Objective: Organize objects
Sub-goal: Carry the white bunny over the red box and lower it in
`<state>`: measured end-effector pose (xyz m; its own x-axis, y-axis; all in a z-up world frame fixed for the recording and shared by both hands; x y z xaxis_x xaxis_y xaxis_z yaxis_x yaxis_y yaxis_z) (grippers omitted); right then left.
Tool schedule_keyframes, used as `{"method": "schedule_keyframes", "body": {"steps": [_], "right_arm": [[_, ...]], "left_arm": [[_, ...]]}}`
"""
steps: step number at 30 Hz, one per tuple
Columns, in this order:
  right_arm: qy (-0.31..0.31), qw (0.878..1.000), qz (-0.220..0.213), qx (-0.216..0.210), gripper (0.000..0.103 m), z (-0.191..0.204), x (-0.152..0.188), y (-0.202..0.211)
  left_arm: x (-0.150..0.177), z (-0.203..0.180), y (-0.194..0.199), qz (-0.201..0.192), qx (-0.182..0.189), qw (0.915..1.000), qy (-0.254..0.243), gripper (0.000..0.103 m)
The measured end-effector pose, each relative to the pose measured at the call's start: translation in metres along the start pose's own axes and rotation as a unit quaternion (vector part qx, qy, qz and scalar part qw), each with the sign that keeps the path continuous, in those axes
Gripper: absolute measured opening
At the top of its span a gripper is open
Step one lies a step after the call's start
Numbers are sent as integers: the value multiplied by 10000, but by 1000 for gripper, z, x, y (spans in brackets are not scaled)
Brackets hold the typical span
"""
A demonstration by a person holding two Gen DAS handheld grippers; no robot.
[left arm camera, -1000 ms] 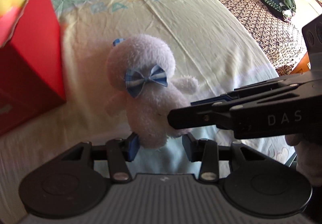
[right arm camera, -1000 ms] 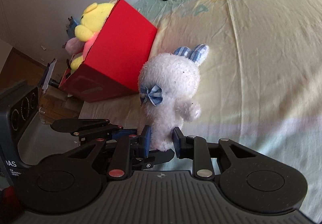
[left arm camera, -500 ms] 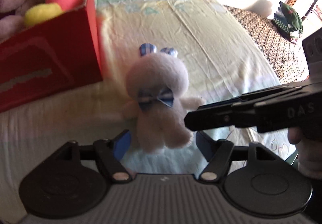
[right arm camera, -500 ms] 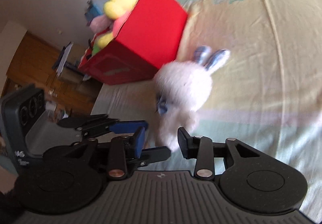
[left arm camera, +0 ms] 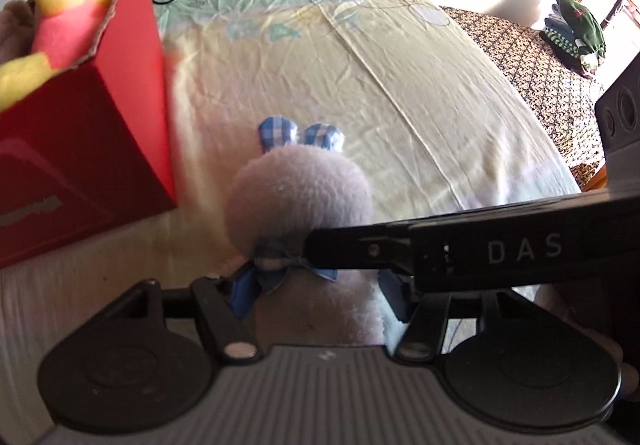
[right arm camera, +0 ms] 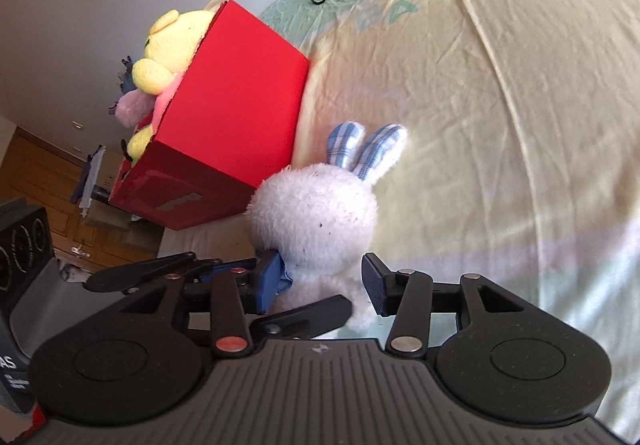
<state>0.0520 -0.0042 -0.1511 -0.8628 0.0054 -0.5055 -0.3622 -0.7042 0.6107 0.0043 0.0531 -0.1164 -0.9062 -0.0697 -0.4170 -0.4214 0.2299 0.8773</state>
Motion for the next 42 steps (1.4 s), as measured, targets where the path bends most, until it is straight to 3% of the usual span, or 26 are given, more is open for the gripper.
{"method": "schedule_keyframes", "body": {"steps": [4, 9, 14, 19, 27, 32, 42], "right_arm": [[-164, 9995, 48, -273, 45, 4, 3, -8], [101, 9991, -45, -407, 38, 25, 3, -5], [864, 9947, -511, -233, 36, 62, 0, 16], [1152, 9872, -1097, -69, 35, 100, 2, 31], [1475, 9712, -1873, 57, 35, 167, -11, 24], [1628, 9632, -2141, -16, 35, 200, -27, 3], [2015, 9496, -2398, -149, 35, 256, -75, -48]], "left_arm": [[4, 7, 0, 32, -49, 10000, 63, 62], [8, 15, 16, -145, -24, 9999, 47, 62], [2, 28, 50, -443, 465, 9979, -62, 62], [-3, 42, 89, -756, 808, 9923, -559, 62], [-14, 90, 147, -1338, 1060, 9811, -912, 62], [-26, 128, 174, -1649, 1068, 9764, -898, 62], [-62, 202, 207, -2257, 721, 9684, -778, 62]]}}
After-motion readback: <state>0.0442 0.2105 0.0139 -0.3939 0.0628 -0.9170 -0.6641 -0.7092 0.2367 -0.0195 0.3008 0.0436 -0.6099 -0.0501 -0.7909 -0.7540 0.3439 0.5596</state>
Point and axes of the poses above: each gripper's, at about its wrist camera, not at the fingertips, and y roughly against the way its jaws point, z to its left, x to its underside, the point moved 4 cm from there along -y, roughly the way its jaws point, and after that the axes turned 13 degrees about y, right-handed, at the moved point
